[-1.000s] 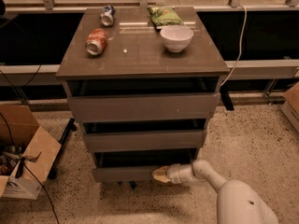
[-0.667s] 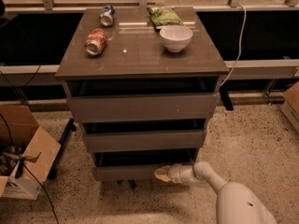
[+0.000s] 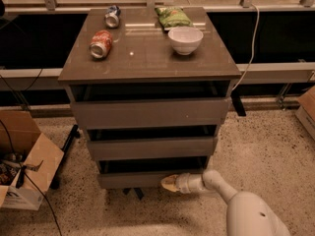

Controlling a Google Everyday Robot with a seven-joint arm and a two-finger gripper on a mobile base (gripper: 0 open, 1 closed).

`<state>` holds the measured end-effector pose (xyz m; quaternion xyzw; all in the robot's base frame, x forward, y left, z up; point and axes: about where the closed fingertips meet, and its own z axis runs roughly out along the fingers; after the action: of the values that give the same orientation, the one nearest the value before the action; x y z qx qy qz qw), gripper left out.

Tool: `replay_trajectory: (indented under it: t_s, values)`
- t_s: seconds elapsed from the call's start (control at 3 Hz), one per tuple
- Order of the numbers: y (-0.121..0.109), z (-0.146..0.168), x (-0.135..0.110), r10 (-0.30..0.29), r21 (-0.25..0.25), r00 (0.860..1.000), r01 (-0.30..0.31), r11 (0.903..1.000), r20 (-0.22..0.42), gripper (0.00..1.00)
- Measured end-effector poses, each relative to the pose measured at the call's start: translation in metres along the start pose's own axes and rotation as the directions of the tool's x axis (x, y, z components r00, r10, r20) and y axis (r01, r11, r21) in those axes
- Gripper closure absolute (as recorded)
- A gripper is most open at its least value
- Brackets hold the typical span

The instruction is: Close bottom drawer

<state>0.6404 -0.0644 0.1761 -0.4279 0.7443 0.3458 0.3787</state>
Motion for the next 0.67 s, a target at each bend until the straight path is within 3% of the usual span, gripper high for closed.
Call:
replay_trajectory:
  t_s: [0.67]
  values:
    - [0.0036,0.0049,0.0001,0.001,-0.008,1.0,-0.001,1.0,0.0,0.04]
